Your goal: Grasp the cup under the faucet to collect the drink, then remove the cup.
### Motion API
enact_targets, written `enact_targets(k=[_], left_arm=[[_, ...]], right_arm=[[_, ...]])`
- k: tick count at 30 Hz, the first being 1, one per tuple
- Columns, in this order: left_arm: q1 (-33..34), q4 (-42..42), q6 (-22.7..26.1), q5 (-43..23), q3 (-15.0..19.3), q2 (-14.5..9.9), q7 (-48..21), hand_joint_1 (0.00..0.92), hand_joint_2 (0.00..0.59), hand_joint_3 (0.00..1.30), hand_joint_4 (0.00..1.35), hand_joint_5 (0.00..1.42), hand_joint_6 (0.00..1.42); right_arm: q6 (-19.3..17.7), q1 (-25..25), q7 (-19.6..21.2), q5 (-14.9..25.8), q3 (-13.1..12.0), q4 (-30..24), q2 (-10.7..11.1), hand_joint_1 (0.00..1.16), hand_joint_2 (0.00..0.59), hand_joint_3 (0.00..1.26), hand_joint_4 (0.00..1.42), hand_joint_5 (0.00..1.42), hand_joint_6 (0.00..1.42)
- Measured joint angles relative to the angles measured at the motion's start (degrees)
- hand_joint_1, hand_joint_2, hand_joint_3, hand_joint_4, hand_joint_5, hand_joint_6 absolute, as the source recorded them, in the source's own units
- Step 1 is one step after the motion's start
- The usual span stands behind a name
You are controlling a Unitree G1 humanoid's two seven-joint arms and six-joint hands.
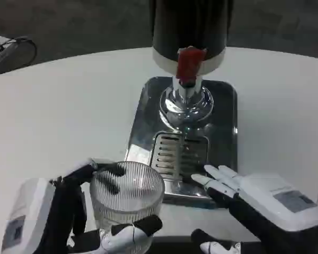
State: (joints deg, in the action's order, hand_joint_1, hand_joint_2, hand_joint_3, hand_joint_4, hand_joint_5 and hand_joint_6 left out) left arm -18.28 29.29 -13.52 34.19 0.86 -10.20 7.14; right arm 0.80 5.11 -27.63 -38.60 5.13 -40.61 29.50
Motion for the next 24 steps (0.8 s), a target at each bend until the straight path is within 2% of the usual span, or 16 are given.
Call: enact_targets(k=[17, 24], left_arm=[[1.62, -0.73, 0.06, 0.13, -1.14, 0.28, -0.01, 0.511, 0.0, 1.03, 1.11, 1.32, 1.42], [3.36, -1.66, 0.6, 0.11, -1.24, 0.27, -0.02, 0.511, 0.0, 1.03, 1.11, 1.32, 1.42]], right_arm=[[0.39, -0.66, -0.02, 0.11, 0.24, 0.85, 0.0, 0.33, 0.446, 0.11, 0.0, 0.0, 0.12], [0.4, 1.23, -0.02, 0.53, -0.95, 0.3, 0.06, 0.33, 0.446, 0.11, 0.0, 0.0, 0.12]])
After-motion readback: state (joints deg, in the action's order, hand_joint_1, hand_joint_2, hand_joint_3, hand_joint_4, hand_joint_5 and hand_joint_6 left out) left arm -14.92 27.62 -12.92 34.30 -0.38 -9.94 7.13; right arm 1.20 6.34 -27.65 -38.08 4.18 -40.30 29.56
